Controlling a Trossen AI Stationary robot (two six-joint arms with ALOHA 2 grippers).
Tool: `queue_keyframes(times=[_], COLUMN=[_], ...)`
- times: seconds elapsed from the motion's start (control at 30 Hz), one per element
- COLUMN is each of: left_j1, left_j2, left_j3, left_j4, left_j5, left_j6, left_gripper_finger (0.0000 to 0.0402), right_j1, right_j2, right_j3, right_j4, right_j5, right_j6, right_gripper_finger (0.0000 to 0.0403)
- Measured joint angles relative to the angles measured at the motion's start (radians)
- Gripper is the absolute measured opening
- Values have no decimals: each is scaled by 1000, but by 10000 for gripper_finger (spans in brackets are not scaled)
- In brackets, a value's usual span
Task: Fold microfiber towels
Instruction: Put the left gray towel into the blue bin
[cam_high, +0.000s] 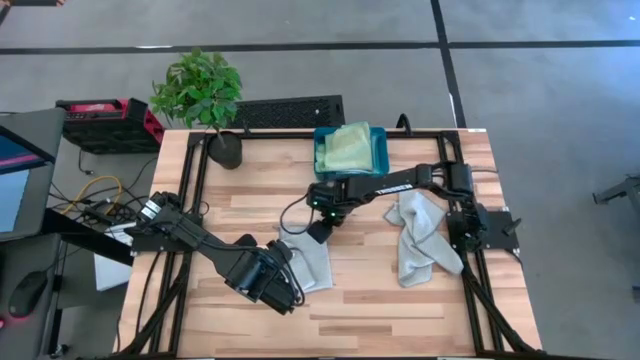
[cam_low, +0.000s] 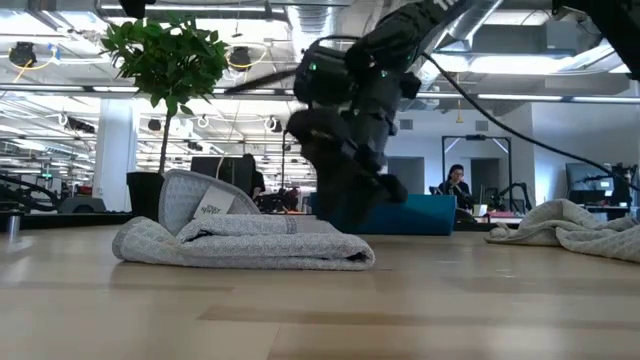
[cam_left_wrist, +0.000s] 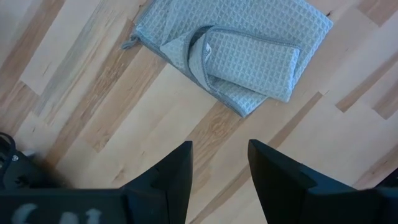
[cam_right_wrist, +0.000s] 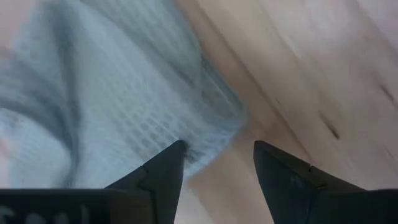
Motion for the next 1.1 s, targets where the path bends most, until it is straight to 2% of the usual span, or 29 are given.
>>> queue_keyframes(times=[0.27, 0.4, 0.5, 0.63, 0.7, 0.87, 1.1], left_j1=[0, 0, 0, 0, 0, 0, 0], left_j2=[0, 0, 0, 0, 0, 0, -1], left_j3=[0, 0, 0, 0, 0, 0, 0], left_j4=[0, -1, 0, 0, -1, 0, 1], left_j5=[1, 2, 2, 2, 2, 6, 6], left_j6=[-1, -1, -1, -1, -1, -1, -1], left_gripper_finger=[148, 148, 148, 148, 148, 148, 148], right_j1=[3, 5, 4, 6, 7, 5, -2], right_j2=[47, 47, 39, 39, 34, 6, -113], right_j3=[8, 6, 5, 4, 4, 4, 4], right_j4=[34, 37, 41, 64, 70, 41, -54], right_j5=[-25, -19, -10, -13, -15, 1, 136], right_j6=[-51, -95, -137, -195, -219, -230, -270], right_gripper_finger=[217, 199, 150, 39, 15, 15, 12])
